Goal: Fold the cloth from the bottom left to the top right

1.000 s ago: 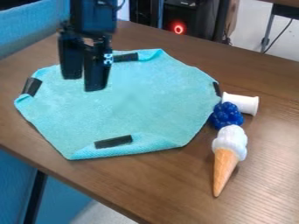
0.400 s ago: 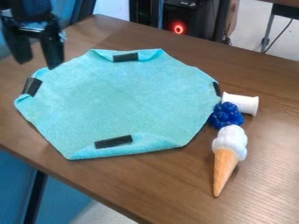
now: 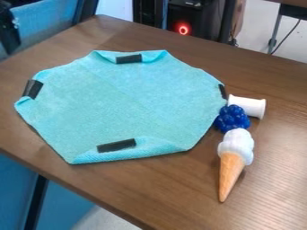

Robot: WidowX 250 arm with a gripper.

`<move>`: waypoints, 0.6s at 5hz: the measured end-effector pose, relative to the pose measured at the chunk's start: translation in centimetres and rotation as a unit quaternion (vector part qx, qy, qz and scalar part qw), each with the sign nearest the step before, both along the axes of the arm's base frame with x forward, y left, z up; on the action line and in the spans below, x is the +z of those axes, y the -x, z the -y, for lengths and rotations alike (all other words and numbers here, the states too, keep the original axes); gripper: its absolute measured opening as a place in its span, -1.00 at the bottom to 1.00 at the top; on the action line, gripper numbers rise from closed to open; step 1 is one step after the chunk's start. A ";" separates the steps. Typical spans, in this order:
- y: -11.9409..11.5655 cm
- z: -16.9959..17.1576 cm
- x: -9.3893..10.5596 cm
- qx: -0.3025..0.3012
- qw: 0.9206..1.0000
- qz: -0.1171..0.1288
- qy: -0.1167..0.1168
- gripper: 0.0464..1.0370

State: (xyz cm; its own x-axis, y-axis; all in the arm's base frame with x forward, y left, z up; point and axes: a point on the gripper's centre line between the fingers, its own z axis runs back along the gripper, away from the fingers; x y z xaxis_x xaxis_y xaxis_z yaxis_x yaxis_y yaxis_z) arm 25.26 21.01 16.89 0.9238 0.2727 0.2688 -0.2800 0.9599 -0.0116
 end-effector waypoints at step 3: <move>-0.9 -0.4 -4.6 0.084 0.990 0.095 0.058 0.93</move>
State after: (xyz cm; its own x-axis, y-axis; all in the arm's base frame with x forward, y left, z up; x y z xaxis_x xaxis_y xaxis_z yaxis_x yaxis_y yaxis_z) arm 26.13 21.42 12.24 0.7984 0.4576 0.3914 -0.4184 0.8890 -0.1860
